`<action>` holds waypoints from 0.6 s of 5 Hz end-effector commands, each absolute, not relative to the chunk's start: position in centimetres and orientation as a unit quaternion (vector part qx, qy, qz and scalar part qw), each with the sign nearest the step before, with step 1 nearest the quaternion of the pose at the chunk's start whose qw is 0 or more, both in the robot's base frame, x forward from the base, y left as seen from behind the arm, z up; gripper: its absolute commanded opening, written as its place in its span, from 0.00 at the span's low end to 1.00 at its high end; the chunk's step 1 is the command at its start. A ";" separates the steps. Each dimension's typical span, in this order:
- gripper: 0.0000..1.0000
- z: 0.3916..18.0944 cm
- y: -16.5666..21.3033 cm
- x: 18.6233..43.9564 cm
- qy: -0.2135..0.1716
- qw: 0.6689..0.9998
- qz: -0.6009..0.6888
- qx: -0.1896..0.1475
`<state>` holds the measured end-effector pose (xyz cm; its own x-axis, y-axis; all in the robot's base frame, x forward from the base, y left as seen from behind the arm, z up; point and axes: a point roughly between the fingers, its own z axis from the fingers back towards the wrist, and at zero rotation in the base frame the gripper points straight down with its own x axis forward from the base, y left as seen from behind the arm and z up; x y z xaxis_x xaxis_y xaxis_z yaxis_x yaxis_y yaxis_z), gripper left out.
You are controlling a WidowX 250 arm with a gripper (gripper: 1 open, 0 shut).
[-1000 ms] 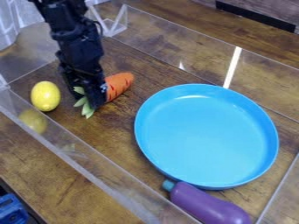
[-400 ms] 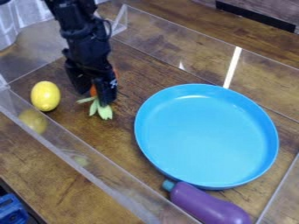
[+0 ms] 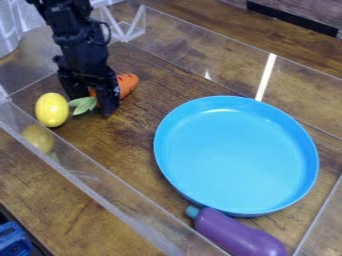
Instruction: Move the carrot to the left side
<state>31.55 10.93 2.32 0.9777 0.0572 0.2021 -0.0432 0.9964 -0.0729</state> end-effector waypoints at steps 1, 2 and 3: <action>1.00 2.9 12.8 31.9 -0.123 0.990 0.065 -0.021; 1.00 2.6 13.5 32.8 -0.125 0.991 0.050 -0.022; 1.00 2.3 14.1 33.4 -0.125 0.991 0.033 -0.021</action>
<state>33.64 13.37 2.12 0.9677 0.0625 0.2442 -0.0507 0.9972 -0.0544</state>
